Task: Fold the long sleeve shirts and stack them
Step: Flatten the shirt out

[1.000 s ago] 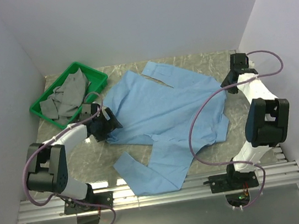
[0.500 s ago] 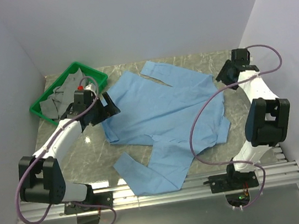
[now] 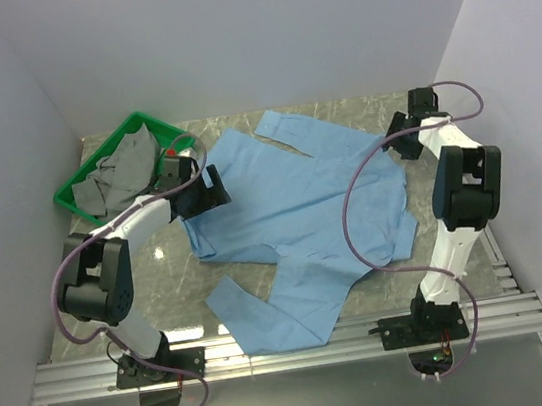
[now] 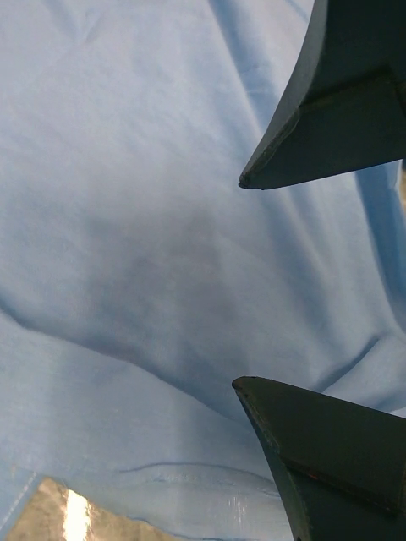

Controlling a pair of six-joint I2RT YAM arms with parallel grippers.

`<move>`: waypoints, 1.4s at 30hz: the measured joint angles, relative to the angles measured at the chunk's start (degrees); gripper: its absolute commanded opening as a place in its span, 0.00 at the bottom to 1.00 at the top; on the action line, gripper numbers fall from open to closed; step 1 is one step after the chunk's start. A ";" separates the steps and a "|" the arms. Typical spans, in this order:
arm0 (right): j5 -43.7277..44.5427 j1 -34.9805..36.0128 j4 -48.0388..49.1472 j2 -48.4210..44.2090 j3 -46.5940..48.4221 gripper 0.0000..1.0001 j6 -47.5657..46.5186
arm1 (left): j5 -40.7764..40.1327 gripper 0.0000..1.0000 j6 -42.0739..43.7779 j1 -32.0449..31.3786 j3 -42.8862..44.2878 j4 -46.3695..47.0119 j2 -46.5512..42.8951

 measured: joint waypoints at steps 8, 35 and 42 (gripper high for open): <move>-0.63 -0.04 -2.05 5.16 5.38 0.65 -2.78 | -3.43 0.99 -0.68 -0.09 -3.85 1.27 1.42; 2.89 4.46 -12.02 3.30 3.13 0.00 -2.86 | -9.49 0.98 -1.22 0.46 -14.78 -4.50 -7.89; 9.90 12.57 -12.07 -12.31 2.36 0.00 -1.57 | -10.23 0.98 -0.90 0.50 -14.93 -4.68 -8.17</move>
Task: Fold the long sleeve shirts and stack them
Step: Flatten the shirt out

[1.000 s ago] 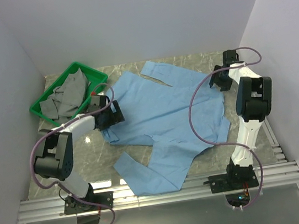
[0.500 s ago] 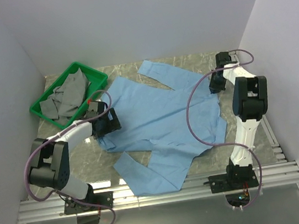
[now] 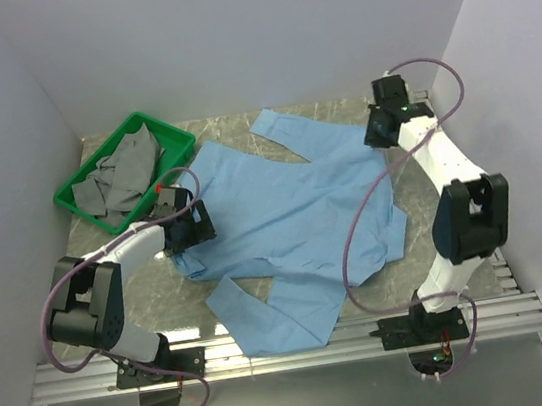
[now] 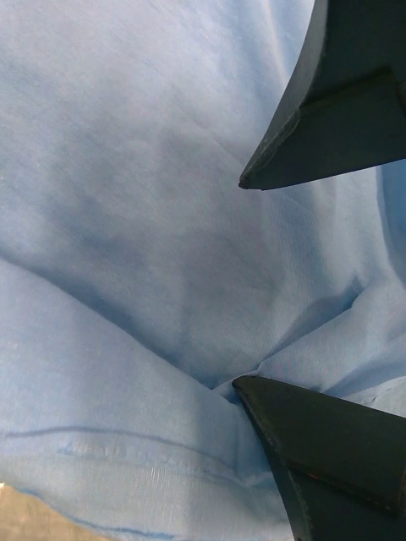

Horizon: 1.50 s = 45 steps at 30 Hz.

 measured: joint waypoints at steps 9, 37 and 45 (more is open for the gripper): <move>1.75 9.97 -1.46 -12.07 -22.67 0.20 8.83 | -2.73 0.98 0.52 0.24 -0.79 -2.71 -2.38; -8.76 -4.37 7.50 16.24 7.02 0.70 -0.15 | -1.20 0.99 1.95 0.26 -2.64 -2.16 -5.01; -9.66 0.66 7.50 22.73 11.61 0.79 -12.13 | -0.94 0.99 2.19 0.26 -3.04 -1.77 -5.03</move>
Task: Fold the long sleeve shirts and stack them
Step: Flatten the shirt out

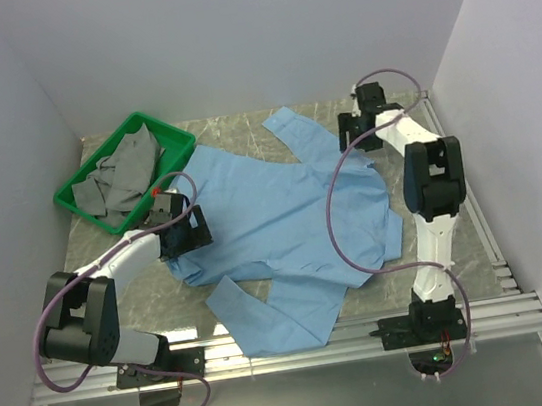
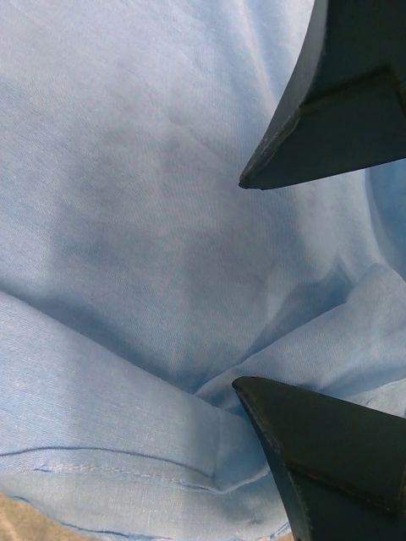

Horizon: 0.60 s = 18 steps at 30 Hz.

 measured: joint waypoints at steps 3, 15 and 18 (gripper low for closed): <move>0.66 2.49 -1.14 2.05 2.86 0.79 -4.44 | 0.11 0.99 0.04 0.00 -0.04 0.02 0.00; 1.36 7.02 -6.69 11.13 13.35 0.70 -12.41 | 0.39 0.99 0.02 0.00 -0.04 0.07 0.00; 2.01 7.21 -7.87 11.67 14.64 0.69 -13.27 | 0.39 0.99 0.02 0.00 -0.04 0.04 0.00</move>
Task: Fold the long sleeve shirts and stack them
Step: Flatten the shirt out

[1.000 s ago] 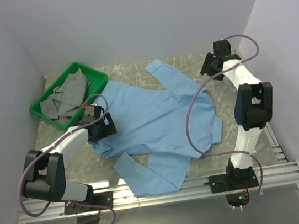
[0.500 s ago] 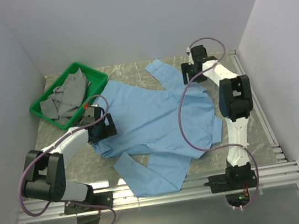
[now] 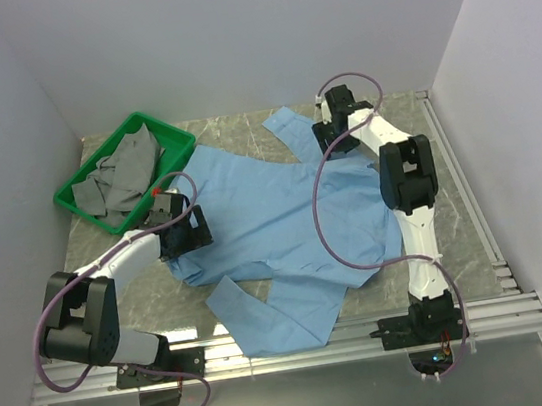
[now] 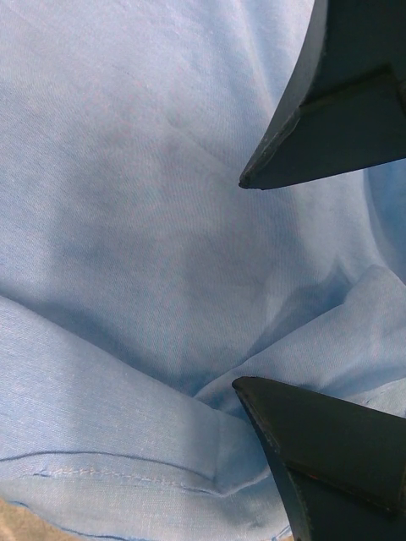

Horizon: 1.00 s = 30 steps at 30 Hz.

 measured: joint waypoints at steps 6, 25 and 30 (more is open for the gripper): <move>0.48 0.11 -2.84 1.84 3.58 0.57 -0.70 | -0.02 0.99 0.02 0.00 0.00 -0.07 0.00; 4.17 0.59 0.33 4.22 7.04 0.00 -2.75 | -0.24 0.99 0.00 0.00 -0.76 -0.37 0.02; 6.34 0.59 5.14 0.26 6.99 0.00 -1.40 | -0.24 0.99 -0.02 0.00 -0.76 -0.46 0.02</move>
